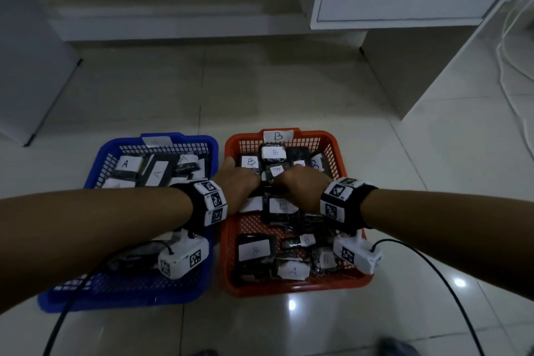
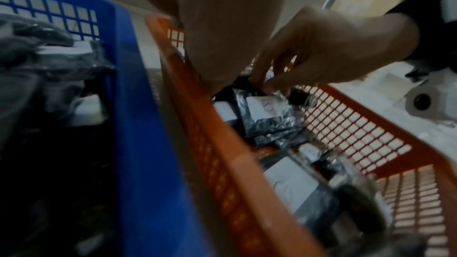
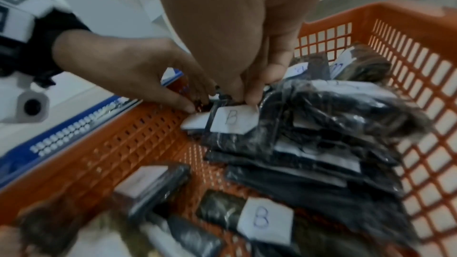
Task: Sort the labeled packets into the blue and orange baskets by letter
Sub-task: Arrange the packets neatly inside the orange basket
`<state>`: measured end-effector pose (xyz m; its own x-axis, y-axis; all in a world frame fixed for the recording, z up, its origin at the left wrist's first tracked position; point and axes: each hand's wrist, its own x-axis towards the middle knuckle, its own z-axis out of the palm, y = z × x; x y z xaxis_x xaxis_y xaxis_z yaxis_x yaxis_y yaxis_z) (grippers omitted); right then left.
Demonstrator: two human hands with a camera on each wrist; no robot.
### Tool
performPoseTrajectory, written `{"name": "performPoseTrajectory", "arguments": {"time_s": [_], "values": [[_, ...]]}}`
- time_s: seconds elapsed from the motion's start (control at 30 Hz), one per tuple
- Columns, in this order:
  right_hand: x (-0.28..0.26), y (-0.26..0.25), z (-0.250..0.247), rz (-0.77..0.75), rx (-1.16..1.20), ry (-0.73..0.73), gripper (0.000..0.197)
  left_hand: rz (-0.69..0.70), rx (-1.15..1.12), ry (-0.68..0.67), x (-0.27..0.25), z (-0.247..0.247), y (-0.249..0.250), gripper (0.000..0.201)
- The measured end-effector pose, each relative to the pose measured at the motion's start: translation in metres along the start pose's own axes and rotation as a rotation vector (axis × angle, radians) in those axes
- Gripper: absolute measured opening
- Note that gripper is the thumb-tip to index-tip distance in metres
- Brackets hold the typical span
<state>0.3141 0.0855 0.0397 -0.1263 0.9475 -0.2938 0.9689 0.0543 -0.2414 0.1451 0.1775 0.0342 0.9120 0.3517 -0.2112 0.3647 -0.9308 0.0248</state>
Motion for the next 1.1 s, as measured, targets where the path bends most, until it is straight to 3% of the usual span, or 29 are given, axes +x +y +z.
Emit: {"name": "performPoseTrajectory", "arguments": {"time_s": [0.1, 0.2, 0.27, 0.43, 0.63, 0.77, 0.9, 1.1], "values": [[-0.007, 0.001, 0.004, -0.063, -0.021, -0.023, 0.024, -0.041, 0.082, -0.003, -0.003, 0.003, -0.003, 0.014], [-0.012, 0.002, 0.008, -0.125, -0.151, -0.114, 0.051, -0.064, 0.120, -0.038, 0.001, 0.006, -0.004, 0.014], [-0.014, 0.002, 0.010, -0.165, -0.241, -0.147, 0.057, -0.057, 0.128, -0.077, 0.004, 0.010, -0.005, 0.020], [-0.011, 0.000, 0.016, -0.161, -0.225, -0.058, 0.029, -0.021, 0.187, -0.030, 0.010, 0.024, -0.005, 0.022], [-0.011, 0.002, 0.008, -0.165, -0.192, -0.048, 0.021, -0.015, 0.262, -0.016, 0.010, 0.027, -0.002, 0.013], [-0.015, -0.004, 0.010, -0.202, -0.006, -0.097, 0.021, 0.048, 0.190, 0.021, 0.009, 0.018, -0.002, 0.016], [-0.018, -0.023, 0.031, 0.012, 0.208, -0.309, 0.043, 0.088, 0.156, 0.010, 0.002, 0.008, -0.010, 0.025], [-0.016, -0.015, 0.025, 0.167, 0.643, -0.401, 0.018, 0.071, -0.015, -0.004, -0.007, 0.005, -0.023, 0.009]]}}
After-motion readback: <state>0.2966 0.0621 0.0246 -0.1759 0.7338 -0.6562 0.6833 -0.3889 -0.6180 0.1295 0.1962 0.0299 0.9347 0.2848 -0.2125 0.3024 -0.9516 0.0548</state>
